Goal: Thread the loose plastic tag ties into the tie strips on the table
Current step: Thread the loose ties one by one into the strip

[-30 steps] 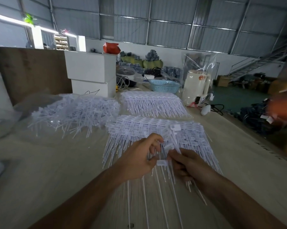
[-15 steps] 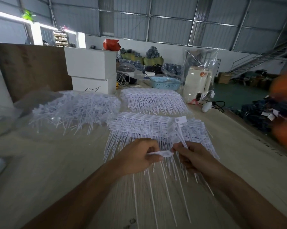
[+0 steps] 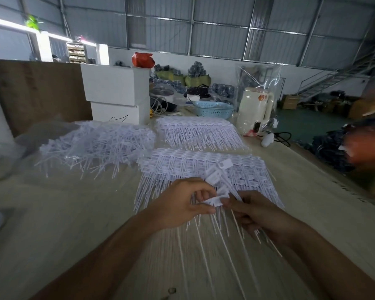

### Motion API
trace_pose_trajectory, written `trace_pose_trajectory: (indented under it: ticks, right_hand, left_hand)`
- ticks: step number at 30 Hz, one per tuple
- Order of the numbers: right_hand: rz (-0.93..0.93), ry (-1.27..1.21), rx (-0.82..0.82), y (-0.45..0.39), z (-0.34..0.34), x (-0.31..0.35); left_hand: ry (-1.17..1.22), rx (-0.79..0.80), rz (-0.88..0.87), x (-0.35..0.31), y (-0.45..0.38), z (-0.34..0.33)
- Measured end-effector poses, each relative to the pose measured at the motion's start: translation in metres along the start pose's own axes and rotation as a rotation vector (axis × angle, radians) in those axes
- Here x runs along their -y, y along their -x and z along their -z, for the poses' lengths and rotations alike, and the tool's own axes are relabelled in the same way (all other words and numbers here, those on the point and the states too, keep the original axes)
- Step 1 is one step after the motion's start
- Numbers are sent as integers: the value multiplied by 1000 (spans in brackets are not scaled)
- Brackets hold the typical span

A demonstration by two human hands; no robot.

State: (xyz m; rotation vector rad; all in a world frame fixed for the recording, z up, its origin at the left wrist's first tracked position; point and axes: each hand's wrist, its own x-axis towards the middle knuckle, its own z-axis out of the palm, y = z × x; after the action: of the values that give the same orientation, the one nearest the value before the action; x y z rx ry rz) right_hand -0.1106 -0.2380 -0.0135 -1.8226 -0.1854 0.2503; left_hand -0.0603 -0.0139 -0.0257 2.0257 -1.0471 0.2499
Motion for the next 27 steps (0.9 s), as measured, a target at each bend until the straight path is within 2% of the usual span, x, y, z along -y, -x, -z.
trace_pose_trajectory:
  ticks: [4,8,12,17,21,27]
  right_hand:
    - [34,-99,-118,-4,4,-1]
    - [46,-55,-103,-4,-1,-3]
    - [147,51,-111,-4,-4,-3]
    - [344,395,-150,-4,-4,-5]
    - [392,472,-150,-6,-2,-10]
    - [371,464,-237,-12,0,-11]
  left_hand:
    - [-21,7,7,1,1,0]
    - [-66,-56,11,4,1,-3]
    - [-96,-56,-2,6,1,-1]
    - [-82,93,34,15,3,-4]
    - [-20,112,98,19,3,-5]
    - [32,40,52,17,1,-6]
